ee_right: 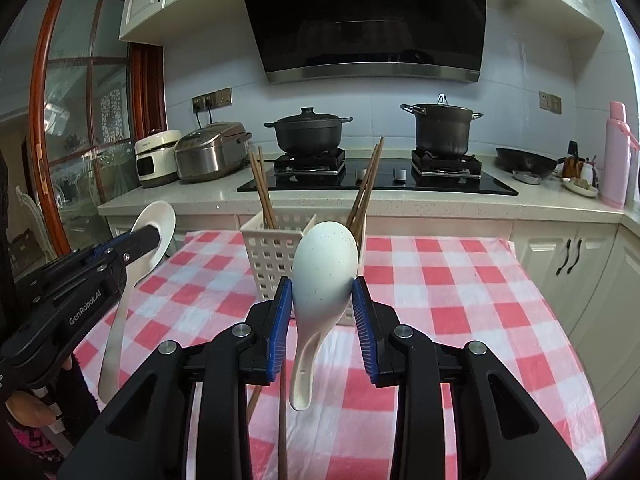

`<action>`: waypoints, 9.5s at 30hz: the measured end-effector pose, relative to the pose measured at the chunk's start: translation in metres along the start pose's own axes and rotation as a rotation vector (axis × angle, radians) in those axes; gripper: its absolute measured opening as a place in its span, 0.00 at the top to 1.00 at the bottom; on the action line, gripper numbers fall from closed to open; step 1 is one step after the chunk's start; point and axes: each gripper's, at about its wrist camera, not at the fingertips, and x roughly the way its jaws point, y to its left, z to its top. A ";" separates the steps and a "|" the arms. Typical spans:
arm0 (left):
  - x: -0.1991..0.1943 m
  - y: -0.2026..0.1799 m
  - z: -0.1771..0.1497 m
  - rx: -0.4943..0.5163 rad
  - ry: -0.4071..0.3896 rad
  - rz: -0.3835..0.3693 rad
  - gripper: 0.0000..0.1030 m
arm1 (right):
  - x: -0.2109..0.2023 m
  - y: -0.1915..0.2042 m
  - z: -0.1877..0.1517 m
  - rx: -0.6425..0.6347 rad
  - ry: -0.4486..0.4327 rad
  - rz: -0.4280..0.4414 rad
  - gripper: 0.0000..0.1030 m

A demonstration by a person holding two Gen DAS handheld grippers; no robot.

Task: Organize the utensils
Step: 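Lift the spoon and chopstick and carry both over the white basket, then lower the spoon and chopstick into the basket with both tools, then open both tools to release the spoon and chopstick into the basket, then move both open tools back toward the last chopsticks on the cloth, then close the right tool on a chopstick while the left tool grasps another, then lift both held chopsticks upright off the cloth, then carry both chopsticks over the white basket and lower them inside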

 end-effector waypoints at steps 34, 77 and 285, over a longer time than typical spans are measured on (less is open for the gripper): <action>0.130 0.002 0.098 -0.063 -0.106 0.103 0.94 | 0.081 -0.026 0.096 0.024 -0.064 0.043 0.70; 0.213 0.007 0.083 -0.048 -0.140 0.241 0.92 | 0.146 -0.033 0.087 -0.014 -0.039 0.064 0.70; 0.026 -0.007 0.104 0.008 -0.049 -0.067 0.94 | 0.028 -0.003 0.119 0.007 -0.092 0.055 0.94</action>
